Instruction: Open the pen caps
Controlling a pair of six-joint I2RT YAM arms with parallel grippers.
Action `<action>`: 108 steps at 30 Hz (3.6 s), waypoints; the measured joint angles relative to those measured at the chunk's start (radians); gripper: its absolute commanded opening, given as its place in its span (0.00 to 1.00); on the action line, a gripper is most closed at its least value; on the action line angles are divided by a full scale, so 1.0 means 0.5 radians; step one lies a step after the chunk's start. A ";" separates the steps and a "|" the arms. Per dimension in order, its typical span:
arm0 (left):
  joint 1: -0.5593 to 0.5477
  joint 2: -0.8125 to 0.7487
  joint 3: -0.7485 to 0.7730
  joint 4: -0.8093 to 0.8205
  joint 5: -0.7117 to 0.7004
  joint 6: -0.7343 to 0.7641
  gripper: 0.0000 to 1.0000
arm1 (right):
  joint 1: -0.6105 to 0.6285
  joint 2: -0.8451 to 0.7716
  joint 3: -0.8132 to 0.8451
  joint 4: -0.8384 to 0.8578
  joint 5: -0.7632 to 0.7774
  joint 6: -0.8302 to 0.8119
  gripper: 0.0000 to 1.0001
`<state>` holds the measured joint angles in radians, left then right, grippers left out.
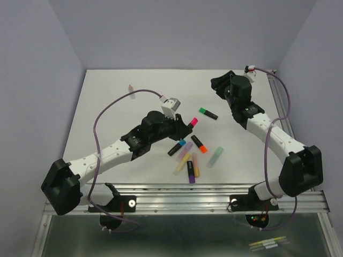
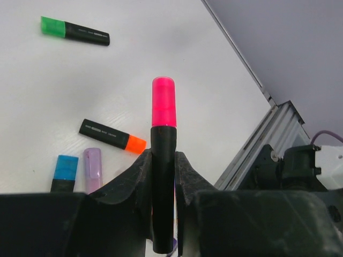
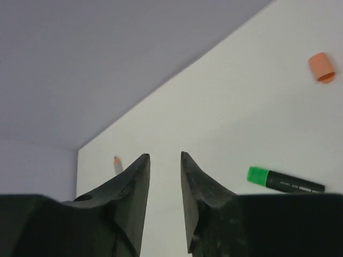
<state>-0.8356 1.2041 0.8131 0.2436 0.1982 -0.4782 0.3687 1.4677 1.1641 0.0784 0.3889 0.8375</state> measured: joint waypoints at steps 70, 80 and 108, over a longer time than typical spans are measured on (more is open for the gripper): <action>-0.032 -0.056 -0.041 -0.105 -0.300 -0.232 0.00 | -0.073 0.547 0.311 0.323 -0.494 -0.241 0.54; 0.513 0.279 0.111 0.272 0.417 -0.319 0.00 | -0.054 -0.053 -0.534 1.015 -1.508 -0.100 1.00; 0.540 0.320 0.231 0.626 0.737 -0.618 0.00 | 0.025 0.134 -0.632 2.158 -2.146 0.626 0.77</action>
<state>-0.5655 1.3643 0.9287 0.5568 0.5667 -0.7872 0.3813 1.5349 0.8478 1.1572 -0.6842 1.1503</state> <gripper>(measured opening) 0.267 0.785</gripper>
